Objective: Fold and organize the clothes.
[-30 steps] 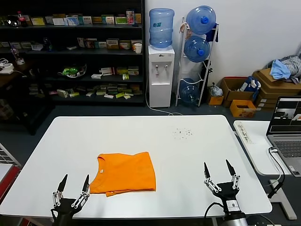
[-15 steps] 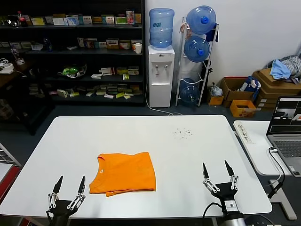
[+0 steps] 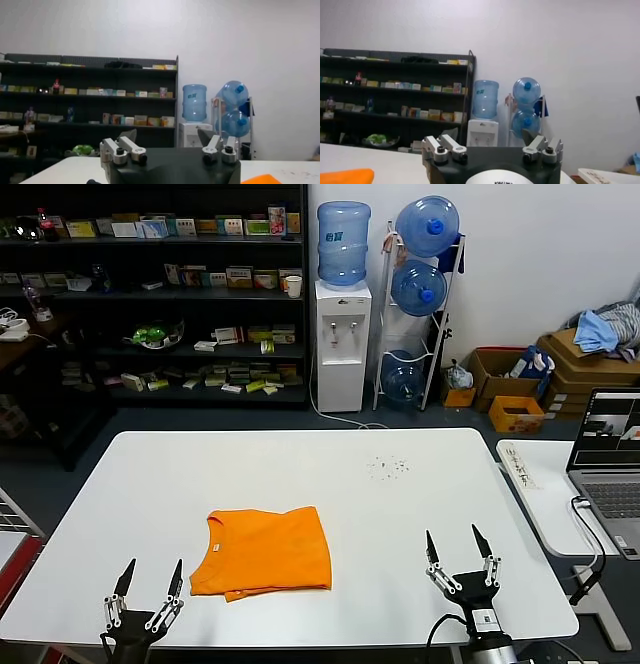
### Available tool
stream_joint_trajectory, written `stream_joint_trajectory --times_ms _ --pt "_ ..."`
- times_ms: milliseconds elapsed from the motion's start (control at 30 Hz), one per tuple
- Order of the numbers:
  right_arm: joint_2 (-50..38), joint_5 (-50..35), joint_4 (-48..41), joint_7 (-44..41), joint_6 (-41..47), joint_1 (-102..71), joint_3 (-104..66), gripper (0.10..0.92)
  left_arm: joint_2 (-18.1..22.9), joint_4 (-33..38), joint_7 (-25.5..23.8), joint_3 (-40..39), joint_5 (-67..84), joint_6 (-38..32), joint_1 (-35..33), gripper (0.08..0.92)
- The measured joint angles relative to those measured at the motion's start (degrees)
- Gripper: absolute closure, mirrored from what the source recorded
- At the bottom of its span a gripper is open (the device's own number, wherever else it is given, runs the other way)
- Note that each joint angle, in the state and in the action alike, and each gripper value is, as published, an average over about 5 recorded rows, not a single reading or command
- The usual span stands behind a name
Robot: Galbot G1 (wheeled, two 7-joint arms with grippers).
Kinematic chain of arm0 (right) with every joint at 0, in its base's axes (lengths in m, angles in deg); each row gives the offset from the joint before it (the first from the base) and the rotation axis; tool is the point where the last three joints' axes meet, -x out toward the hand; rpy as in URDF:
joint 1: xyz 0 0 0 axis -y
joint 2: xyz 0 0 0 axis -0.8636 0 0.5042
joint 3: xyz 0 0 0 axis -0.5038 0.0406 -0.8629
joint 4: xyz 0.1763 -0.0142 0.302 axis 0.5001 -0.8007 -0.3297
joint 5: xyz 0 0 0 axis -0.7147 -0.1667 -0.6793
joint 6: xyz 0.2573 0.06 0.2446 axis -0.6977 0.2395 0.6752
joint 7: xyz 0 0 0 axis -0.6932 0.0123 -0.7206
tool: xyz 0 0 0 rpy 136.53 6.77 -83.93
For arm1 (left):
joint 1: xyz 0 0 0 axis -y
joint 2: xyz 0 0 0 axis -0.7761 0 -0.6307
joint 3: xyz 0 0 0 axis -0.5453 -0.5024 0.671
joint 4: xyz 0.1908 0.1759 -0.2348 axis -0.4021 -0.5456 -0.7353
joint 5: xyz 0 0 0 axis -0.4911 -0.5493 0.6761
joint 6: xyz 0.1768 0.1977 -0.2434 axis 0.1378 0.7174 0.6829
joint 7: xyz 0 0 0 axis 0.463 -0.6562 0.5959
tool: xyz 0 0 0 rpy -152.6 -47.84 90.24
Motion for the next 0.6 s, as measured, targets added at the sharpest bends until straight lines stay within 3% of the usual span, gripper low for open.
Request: stream_joint_trajectory --times_ms 600 --pt "-0.18 -0.39 0.48 -0.04 2.02 -0.14 1.48 0.203 0.34 0.01 -0.24 -0.94 -0.41 -0.45 0.07 0.177"
